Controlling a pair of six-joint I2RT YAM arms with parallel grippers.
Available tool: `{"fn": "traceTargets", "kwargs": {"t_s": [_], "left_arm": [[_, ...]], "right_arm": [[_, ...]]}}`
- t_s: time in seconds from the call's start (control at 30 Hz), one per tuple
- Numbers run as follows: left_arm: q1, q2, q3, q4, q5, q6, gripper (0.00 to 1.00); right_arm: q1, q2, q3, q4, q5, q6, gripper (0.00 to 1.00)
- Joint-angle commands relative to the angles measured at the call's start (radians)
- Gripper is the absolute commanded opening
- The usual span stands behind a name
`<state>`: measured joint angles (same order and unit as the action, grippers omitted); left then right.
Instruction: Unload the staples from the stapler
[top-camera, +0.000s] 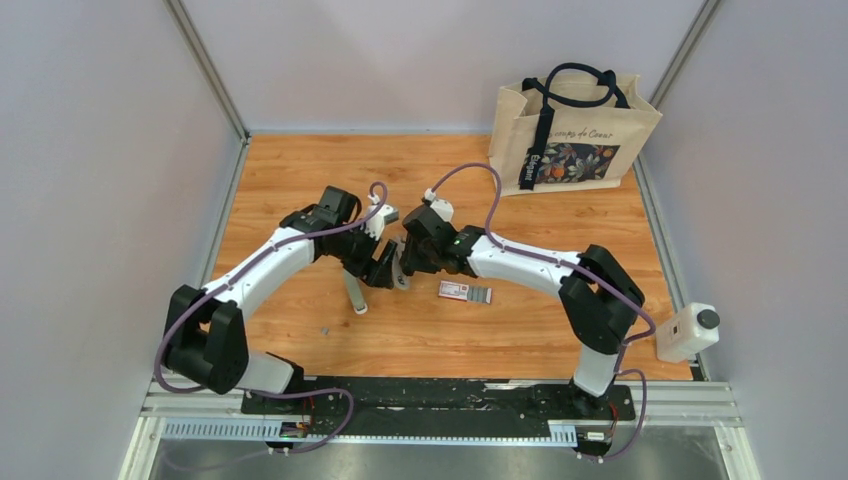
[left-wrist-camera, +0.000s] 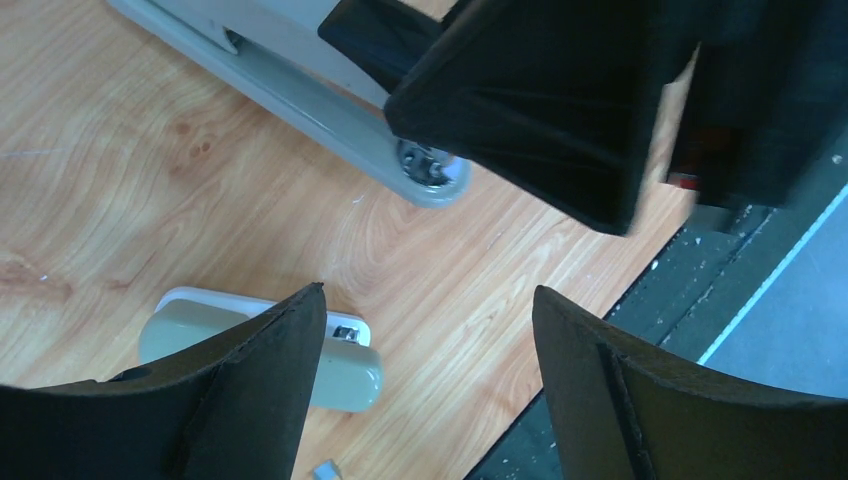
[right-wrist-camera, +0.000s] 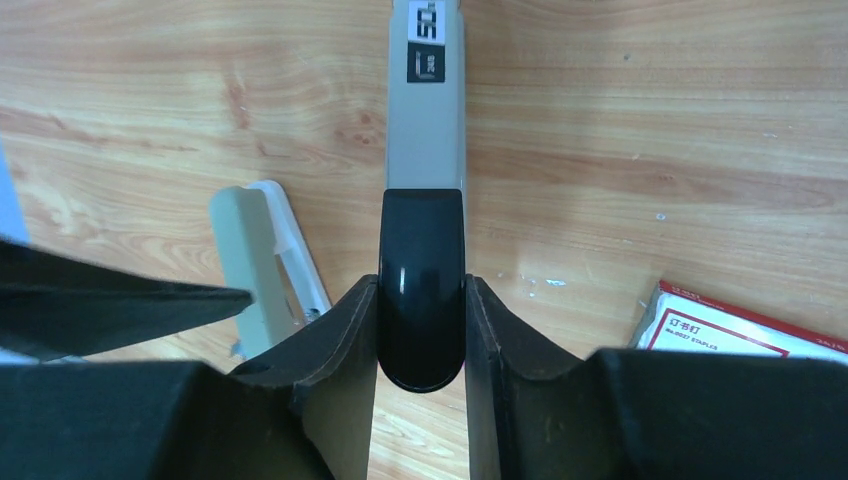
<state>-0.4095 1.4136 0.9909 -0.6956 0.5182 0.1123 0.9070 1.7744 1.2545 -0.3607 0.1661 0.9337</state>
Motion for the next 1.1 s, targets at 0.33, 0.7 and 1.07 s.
{"fn": "traceTargets", "kwargs": {"t_s": [0.33, 0.7, 1.07], "left_arm": [[0.074, -0.203, -0.003, -0.022, 0.111, -0.005, 0.86], [0.075, -0.245, -0.031, -0.012, 0.079, -0.003, 0.86], [0.077, -0.297, -0.072, 0.008, 0.022, 0.004, 0.86]], "right_arm": [[0.01, 0.149, 0.19, -0.316, -0.068, -0.147, 0.43], [0.009, 0.299, 0.398, -0.477, -0.082, -0.242, 0.44], [0.01, 0.287, 0.422, -0.486, -0.074, -0.268, 0.08]]}}
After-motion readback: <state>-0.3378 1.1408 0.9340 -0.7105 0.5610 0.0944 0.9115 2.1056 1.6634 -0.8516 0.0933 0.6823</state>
